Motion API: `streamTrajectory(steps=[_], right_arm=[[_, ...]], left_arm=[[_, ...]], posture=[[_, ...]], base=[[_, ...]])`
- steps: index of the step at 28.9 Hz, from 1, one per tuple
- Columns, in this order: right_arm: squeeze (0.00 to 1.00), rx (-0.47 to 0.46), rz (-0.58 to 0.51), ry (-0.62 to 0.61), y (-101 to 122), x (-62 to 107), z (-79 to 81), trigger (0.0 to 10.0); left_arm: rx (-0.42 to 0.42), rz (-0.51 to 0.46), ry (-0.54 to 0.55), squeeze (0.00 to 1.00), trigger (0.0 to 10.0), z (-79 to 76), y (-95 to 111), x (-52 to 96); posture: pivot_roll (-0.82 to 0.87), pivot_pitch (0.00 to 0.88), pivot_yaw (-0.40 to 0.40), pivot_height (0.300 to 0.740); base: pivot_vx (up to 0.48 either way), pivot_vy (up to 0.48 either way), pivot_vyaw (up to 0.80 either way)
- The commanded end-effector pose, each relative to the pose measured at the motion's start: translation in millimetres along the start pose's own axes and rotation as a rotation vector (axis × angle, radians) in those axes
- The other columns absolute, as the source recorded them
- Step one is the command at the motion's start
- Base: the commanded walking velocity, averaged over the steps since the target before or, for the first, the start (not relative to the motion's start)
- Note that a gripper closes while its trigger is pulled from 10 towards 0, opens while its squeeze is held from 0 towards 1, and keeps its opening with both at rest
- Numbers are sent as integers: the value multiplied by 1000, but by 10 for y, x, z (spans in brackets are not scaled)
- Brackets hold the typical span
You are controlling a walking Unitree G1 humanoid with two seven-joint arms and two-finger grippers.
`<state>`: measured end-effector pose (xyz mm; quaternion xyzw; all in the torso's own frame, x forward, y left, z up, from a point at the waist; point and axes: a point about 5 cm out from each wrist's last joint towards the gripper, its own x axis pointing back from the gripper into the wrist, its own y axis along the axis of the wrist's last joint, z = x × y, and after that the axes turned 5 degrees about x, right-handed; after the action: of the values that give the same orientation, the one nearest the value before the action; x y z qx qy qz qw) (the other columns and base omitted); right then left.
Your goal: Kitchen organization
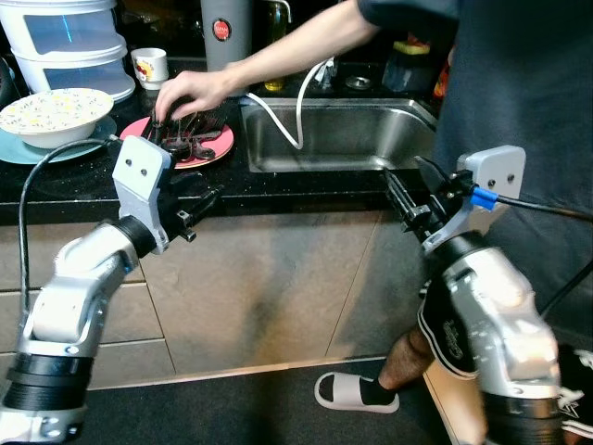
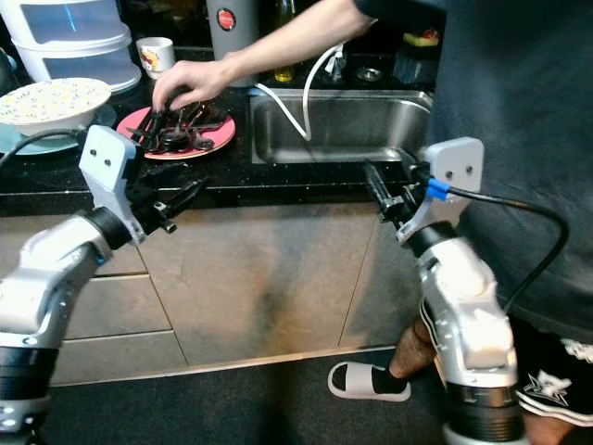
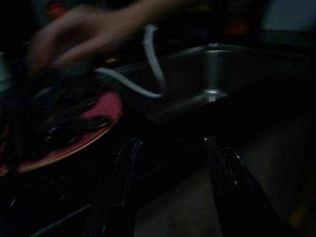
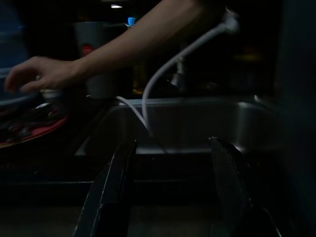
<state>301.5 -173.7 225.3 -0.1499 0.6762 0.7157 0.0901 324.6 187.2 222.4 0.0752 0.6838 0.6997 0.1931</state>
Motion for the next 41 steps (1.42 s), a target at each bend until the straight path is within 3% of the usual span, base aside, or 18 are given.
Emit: streamTrajectory(steps=[1, 7, 13, 20, 23, 24, 26, 28, 35, 41], right_arm=[[0, -31, 13, -62, -105, 75, 3, 10000], [0, -101, 41, -34, -212, 182, 97, 10000], [0, -95, 19, -117, -197, 185, 9, 10000], [0, -6, -51, -187, -63, 123, -155, 10000], [0, 131, -183, -224, 260, 46, -272, 10000], [0, 131, -183, -224, 260, 46, -272, 10000], [0, 183, -277, -247, 508, -11, -325, 10000], [0, 217, -326, -250, 619, -34, -340, 10000], [0, 246, -316, -265, 560, -14, -373, 10000], [0, 264, -323, -279, 589, -19, -423, 10000]], left_arm=[[43, 13, 124, 0, 10000, -10, -107, 3], [121, 10, 214, 0, 10000, -222, -288, 49], [114, 4, 294, 0, 10000, -202, -321, 33], [8, -51, 328, 0, 10000, -139, -177, -36], [-98, -169, 337, 0, 10000, -51, 182, -104], [-98, -169, 337, 0, 10000, -51, 182, -104], [-122, -266, 359, 0, 10000, 40, 480, -154], [-152, -310, 358, 0, 10000, 69, 609, -178], [-140, -250, 358, 0, 10000, 23, 380, -160], [-156, -271, 353, 0, 10000, 0, 417, -179]], posture=[[28, 0, -28, 740], [17, 0, -21, 740], [13, 0, -17, 740], [15, 0, -16, 740], [17, 0, -18, 740], [17, 0, -18, 740], [22, 0, -17, 740], [22, 0, -17, 740], [22, 0, -10, 740], [19, 0, -13, 740]], base=[[0, 0, 0], [0, 0, 0], [0, 0, 0], [0, 0, 0], [0, 0, 0], [0, 0, 0], [0, 0, 0], [0, 0, 0], [0, 0, 0], [0, 0, 0]])
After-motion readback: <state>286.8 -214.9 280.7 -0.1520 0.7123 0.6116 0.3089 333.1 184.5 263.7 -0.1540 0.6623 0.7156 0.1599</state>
